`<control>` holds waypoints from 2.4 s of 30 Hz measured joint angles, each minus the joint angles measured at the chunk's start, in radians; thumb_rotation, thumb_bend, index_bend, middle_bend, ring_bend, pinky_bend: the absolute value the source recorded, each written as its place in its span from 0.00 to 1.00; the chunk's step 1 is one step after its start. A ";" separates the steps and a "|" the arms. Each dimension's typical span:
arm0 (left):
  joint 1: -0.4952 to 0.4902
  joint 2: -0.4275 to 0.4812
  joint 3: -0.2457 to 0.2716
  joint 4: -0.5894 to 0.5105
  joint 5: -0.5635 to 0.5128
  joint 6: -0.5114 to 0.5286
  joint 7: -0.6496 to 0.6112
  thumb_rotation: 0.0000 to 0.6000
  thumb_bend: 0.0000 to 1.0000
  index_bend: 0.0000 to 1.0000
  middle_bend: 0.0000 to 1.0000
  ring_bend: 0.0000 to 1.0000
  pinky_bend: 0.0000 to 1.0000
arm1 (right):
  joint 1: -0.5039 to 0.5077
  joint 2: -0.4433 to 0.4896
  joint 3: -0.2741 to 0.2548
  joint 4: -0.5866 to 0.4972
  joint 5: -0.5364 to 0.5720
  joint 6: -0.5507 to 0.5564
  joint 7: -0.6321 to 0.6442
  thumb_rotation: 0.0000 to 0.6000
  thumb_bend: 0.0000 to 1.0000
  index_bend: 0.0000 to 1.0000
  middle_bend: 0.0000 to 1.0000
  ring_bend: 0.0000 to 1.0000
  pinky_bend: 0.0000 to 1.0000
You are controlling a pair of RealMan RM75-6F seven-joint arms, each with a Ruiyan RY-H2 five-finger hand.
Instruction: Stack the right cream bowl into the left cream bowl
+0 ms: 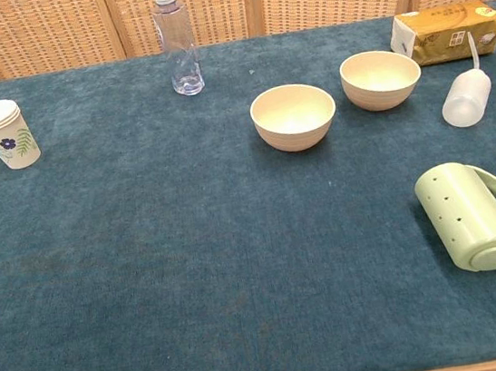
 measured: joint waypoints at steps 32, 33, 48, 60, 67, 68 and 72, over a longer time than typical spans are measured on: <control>-0.020 0.016 -0.010 0.000 0.004 -0.026 -0.023 1.00 0.00 0.00 0.00 0.00 0.00 | 0.398 -0.115 0.124 -0.010 0.119 -0.503 -0.034 1.00 0.00 0.18 0.09 0.01 0.00; -0.020 0.016 -0.011 0.000 0.002 -0.026 -0.022 1.00 0.00 0.00 0.00 0.00 0.00 | 0.421 -0.138 0.136 0.008 0.149 -0.529 -0.051 1.00 0.00 0.20 0.11 0.01 0.00; -0.040 0.015 -0.040 0.002 -0.084 -0.072 -0.021 1.00 0.00 0.00 0.00 0.00 0.00 | 0.589 -0.353 0.189 0.371 0.286 -0.659 -0.086 1.00 0.00 0.27 0.17 0.04 0.00; -0.056 0.004 -0.055 0.007 -0.128 -0.099 -0.003 1.00 0.00 0.00 0.00 0.00 0.00 | 0.664 -0.461 0.166 0.637 0.310 -0.734 -0.021 1.00 0.00 0.38 0.27 0.09 0.00; -0.062 -0.002 -0.060 0.014 -0.149 -0.112 0.002 1.00 0.00 0.00 0.00 0.00 0.00 | 0.691 -0.523 0.142 0.778 0.293 -0.753 0.066 1.00 0.20 0.48 0.37 0.14 0.00; -0.062 -0.002 -0.061 0.015 -0.152 -0.112 0.000 1.00 0.00 0.00 0.00 0.00 0.00 | 0.694 -0.529 0.139 0.792 0.289 -0.752 0.080 1.00 0.23 0.50 0.39 0.15 0.00; -0.063 -0.002 -0.061 0.017 -0.154 -0.113 -0.003 1.00 0.00 0.00 0.00 0.00 0.00 | 0.701 -0.553 0.120 0.838 0.256 -0.737 0.144 1.00 0.35 0.56 0.44 0.17 0.00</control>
